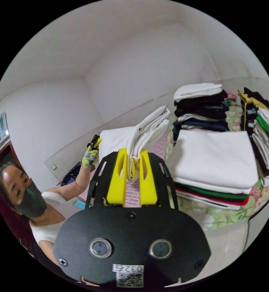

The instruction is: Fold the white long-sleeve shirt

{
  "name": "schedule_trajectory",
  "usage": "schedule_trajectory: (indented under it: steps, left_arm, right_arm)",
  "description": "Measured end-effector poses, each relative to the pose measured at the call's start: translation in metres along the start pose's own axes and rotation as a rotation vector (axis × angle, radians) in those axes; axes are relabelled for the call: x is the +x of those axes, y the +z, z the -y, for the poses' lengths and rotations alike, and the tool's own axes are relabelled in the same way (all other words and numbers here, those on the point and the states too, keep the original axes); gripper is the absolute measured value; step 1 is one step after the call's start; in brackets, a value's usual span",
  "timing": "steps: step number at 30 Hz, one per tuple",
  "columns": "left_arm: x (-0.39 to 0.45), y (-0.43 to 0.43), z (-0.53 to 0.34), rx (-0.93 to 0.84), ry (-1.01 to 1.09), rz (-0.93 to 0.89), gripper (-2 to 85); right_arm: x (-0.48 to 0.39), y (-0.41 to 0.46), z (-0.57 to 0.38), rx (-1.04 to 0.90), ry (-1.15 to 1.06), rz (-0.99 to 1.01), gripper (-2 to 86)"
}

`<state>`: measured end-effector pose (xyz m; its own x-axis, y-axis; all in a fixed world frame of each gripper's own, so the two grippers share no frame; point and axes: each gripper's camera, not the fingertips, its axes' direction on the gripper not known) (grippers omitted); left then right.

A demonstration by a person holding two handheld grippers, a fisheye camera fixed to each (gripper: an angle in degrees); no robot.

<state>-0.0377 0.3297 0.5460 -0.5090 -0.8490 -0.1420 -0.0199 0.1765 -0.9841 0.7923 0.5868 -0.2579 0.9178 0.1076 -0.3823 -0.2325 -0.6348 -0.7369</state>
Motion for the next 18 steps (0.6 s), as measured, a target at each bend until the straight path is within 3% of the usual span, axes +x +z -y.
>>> schedule_trajectory:
  steps: [6, 9, 11, 14, 18]
  left_arm:
    - [-0.054, 0.126, 0.103, 0.016, -0.058, -0.014, 0.9]
    - [-0.147, 0.189, 0.112, -0.005, -0.227, 0.087, 0.9]
    - [-0.23, 0.23, 0.094, -0.084, -0.381, 0.241, 0.9]
    - [-0.277, 0.234, 0.07, -0.004, -0.418, 0.086, 0.8]
    - [-0.268, 0.237, 0.067, -0.044, -0.337, 0.115, 0.6]
  right_arm:
    - [0.101, -0.093, 0.048, 0.094, 0.175, -0.058, 6.7]
    - [0.21, -0.083, 0.018, 0.055, 0.402, -0.104, 6.8]
    - [0.288, -0.061, -0.022, -0.012, 0.593, -0.236, 6.8]
    - [0.325, -0.06, -0.057, 0.124, 0.614, -0.027, 6.6]
    - [0.305, -0.064, -0.038, 0.127, 0.517, -0.082, 6.4]
